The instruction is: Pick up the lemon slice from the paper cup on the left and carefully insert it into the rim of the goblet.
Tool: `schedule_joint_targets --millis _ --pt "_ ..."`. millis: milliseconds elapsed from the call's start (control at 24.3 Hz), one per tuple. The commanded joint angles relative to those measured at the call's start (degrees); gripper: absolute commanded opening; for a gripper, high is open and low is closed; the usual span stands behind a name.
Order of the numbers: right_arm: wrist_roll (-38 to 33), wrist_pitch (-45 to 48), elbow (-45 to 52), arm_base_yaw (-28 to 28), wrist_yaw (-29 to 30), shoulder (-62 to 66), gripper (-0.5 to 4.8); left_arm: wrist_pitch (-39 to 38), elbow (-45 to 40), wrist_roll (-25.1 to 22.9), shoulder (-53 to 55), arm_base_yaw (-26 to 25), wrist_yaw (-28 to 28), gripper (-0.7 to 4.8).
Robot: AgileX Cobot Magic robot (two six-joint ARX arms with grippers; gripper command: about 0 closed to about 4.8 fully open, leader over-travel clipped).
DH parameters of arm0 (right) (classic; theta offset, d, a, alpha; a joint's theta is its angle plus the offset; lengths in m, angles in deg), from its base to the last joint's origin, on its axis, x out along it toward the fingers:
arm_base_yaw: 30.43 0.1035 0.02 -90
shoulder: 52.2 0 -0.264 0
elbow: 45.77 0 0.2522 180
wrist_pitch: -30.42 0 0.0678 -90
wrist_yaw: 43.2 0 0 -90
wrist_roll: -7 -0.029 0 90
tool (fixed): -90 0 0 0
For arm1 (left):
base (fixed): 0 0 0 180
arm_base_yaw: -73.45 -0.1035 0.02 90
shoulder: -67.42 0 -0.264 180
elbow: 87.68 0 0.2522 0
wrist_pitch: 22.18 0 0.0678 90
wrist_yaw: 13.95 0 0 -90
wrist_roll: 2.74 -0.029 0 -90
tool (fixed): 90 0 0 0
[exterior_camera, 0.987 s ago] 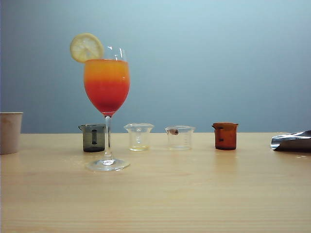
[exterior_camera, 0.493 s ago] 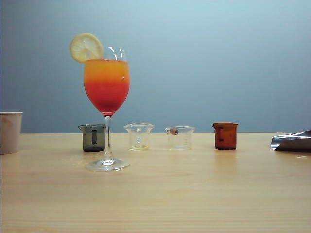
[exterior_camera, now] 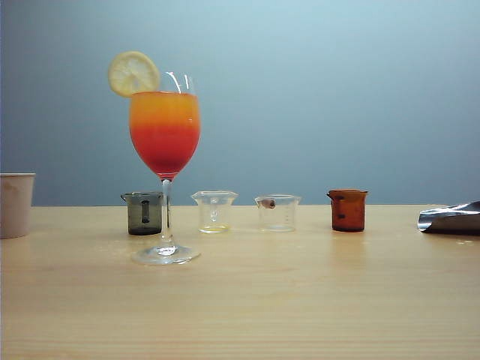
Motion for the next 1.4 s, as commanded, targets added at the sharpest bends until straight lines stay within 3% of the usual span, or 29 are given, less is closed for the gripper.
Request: schedule_joint_targets --millis 41,329,617,1028,1398 --pt "-1.66 3.45 3.26 -0.02 -0.22 -0.87 -0.05 6.49 -4.17 1.99 0.02 0.0 0.28 -0.06" --pt "-1.79 8.35 10.69 -0.31 -0.26 -1.79 -0.05 18.34 -16.24 2.93 0.04 0.0 -2.89 -0.06" --pt "-6.82 11.52 15.54 -0.37 -2.82 -4.94 -0.05 26.77 -25.81 6.36 0.02 0.0 -3.78 -0.06" --pt "-7.58 10.25 23.02 -0.37 -3.04 -15.04 -0.05 28.24 -33.14 6.51 0.02 0.0 -7.67 -0.06" --pt "-8.96 8.24 24.65 -0.26 -5.38 -16.52 -0.05 37.18 -41.24 6.99 0.02 0.0 -7.85 -0.06"
